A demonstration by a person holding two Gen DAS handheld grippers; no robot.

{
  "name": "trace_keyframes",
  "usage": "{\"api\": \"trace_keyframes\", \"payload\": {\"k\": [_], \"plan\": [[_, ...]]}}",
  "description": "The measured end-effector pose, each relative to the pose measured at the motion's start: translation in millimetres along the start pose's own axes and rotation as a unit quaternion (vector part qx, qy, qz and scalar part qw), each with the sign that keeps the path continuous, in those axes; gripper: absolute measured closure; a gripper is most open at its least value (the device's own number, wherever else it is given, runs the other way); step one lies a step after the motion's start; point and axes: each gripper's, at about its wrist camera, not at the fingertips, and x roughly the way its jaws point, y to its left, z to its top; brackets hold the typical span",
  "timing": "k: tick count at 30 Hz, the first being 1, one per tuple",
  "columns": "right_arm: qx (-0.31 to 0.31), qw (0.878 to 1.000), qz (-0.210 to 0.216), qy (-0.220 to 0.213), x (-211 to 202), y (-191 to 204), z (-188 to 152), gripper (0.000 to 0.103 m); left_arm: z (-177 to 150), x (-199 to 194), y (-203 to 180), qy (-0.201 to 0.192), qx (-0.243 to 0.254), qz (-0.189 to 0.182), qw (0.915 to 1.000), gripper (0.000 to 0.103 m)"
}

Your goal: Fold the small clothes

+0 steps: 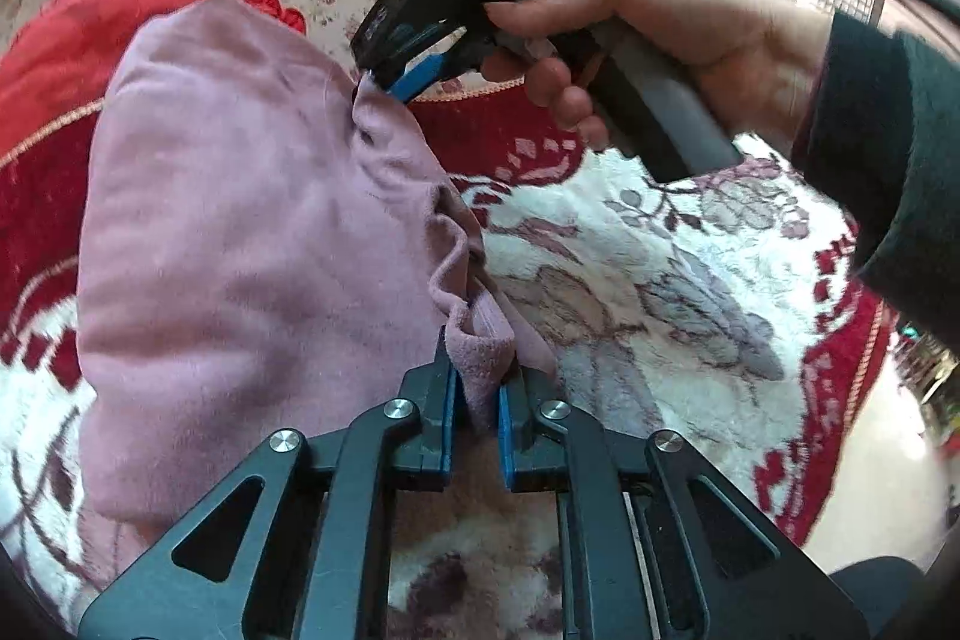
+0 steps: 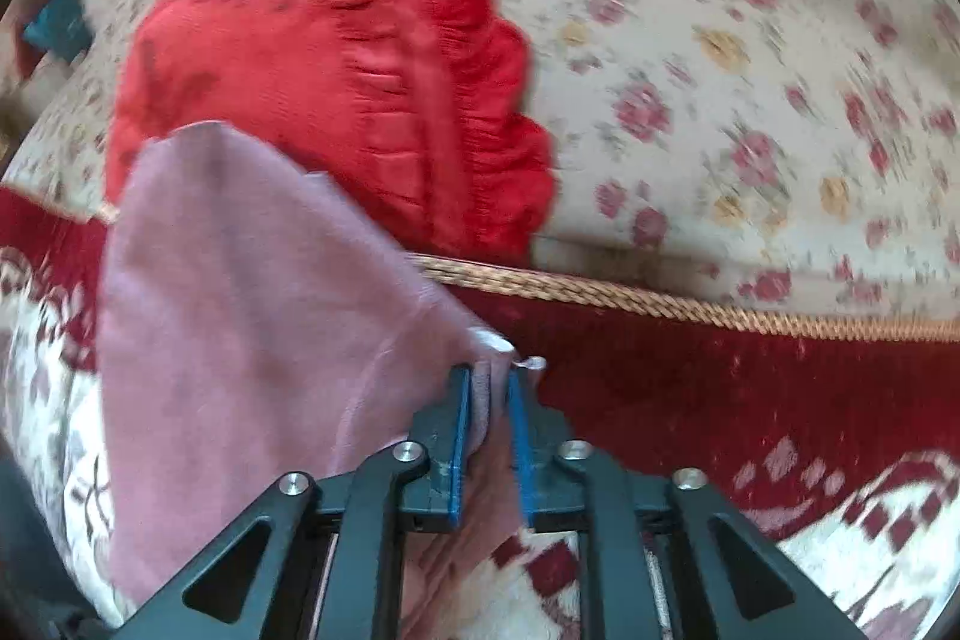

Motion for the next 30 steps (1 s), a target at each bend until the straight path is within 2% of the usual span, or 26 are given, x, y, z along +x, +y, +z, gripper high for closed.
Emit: {"api": "trace_keyframes", "payload": {"k": [2, 6, 7, 8, 12, 14, 16, 17, 18, 19, 20, 21, 22, 24, 26, 28, 30], "plan": [[0.032, 0.999, -0.004, -0.018, -4.9, -13.1, -4.0, 0.074, -4.7, -5.6, 2.3, 0.017, -0.007, -0.013, 0.9997, 0.092], [0.067, 0.994, -0.077, -0.047, -32.3, -27.8, -23.5, 0.074, -18.0, -35.6, 7.0, 0.025, -0.005, -0.024, 0.9994, 0.092], [0.065, 0.993, -0.078, -0.063, -43.5, -25.0, -30.7, 0.074, -21.2, -44.3, 8.8, 0.025, -0.003, -0.022, 0.9994, 0.092], [0.061, 0.993, -0.066, -0.073, -51.6, -21.9, -36.4, 0.074, -24.8, -54.4, 10.8, 0.025, 0.0, -0.019, 0.9995, 0.092], [0.031, 0.992, 0.027, -0.116, -89.9, 10.2, -72.6, 0.073, -35.0, -88.3, 28.5, 0.023, -0.002, -0.006, 0.9997, 0.092], [0.013, 0.987, 0.111, -0.114, -100.1, 33.5, -96.9, 0.073, -37.7, -99.9, 39.7, 0.015, -0.008, 0.015, 0.9997, 0.092], [-0.02, 0.984, 0.147, -0.101, -98.1, 57.5, -120.4, 0.073, -37.3, -104.3, 51.6, 0.015, -0.031, 0.024, 0.9991, 0.092], [-0.035, 0.983, 0.155, -0.088, -91.9, 67.0, -130.0, 0.073, -36.6, -108.6, 57.9, 0.013, -0.045, 0.03, 0.9984, 0.092], [-0.048, 0.986, 0.14, -0.073, -82.6, 74.0, -139.0, 0.073, -36.1, -112.9, 60.7, 0.01, -0.053, 0.035, 0.9979, 0.092], [-0.048, 0.992, 0.099, -0.055, -69.6, 75.3, -147.3, 0.073, -35.5, -116.6, 62.8, 0.007, -0.058, 0.038, 0.9976, 0.092], [-0.032, 0.996, 0.076, -0.036, -57.2, 70.4, -152.1, 0.073, -34.8, -122.8, 63.7, 0.002, -0.066, 0.042, 0.997, 0.092], [-0.008, 0.997, 0.074, -0.021, -47.9, 65.6, -157.1, 0.073, -34.4, -127.6, 64.7, 0.0, -0.07, 0.047, 0.9964, 0.092], [0.024, 0.996, 0.084, -0.024, -47.0, 59.8, -161.8, 0.074, -33.6, -133.6, 65.6, -0.002, -0.074, 0.053, 0.9959, 0.092], [0.055, 0.993, 0.086, -0.063, -64.2, 59.9, -164.4, 0.074, -30.7, -145.2, 65.3, -0.011, -0.076, 0.07, 0.9945, 0.087], [0.068, 0.989, 0.084, -0.102, -87.1, 67.6, -169.0, 0.074, -25.9, -151.4, 63.9, -0.018, -0.082, 0.088, 0.9926, 0.073], [0.087, 0.978, 0.091, -0.164, -113.4, 76.1, -175.5, 0.073, -18.9, -152.0, 63.4, -0.022, -0.09, 0.098, 0.9908, 0.072], [0.094, 0.972, 0.11, -0.185, -118.6, 77.7, -176.0, 0.069, -8.0, -145.7, 61.4, -0.024, -0.103, 0.091, 0.9903, 0.072]]}}
